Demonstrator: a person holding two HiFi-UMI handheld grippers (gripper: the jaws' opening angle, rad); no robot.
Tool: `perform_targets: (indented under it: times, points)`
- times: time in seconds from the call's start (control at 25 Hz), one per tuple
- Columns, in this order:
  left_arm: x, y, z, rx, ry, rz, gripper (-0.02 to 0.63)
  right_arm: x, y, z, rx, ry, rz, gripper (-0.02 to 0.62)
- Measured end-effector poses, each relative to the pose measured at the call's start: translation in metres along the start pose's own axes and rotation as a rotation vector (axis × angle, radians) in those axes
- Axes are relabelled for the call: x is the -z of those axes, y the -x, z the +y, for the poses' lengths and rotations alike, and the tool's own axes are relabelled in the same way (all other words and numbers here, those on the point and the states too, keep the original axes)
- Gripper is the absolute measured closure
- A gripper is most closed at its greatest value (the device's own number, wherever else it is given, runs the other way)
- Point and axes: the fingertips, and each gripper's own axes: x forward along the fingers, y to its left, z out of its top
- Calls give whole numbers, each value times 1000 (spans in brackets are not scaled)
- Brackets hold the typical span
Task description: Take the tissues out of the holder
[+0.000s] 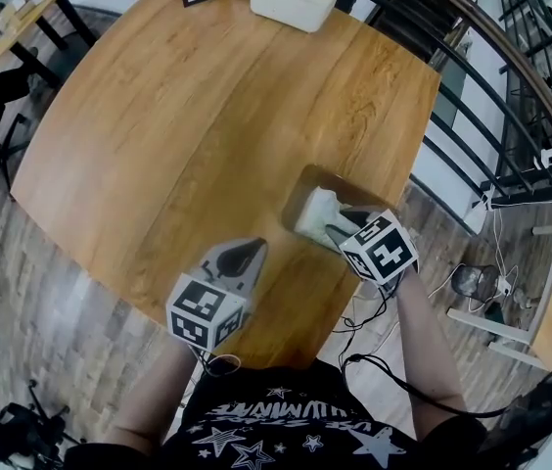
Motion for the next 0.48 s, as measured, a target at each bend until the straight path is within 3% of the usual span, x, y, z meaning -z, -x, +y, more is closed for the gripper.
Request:
perform_targets:
  times: [0.2,0.48]
  points:
    - [3,4,-10,-12,6,-1,591,4,6,3,-1,9,-26,518]
    - [-2,18,-28,-35,-11,-24,591,4,28,1,56,36,-78,549]
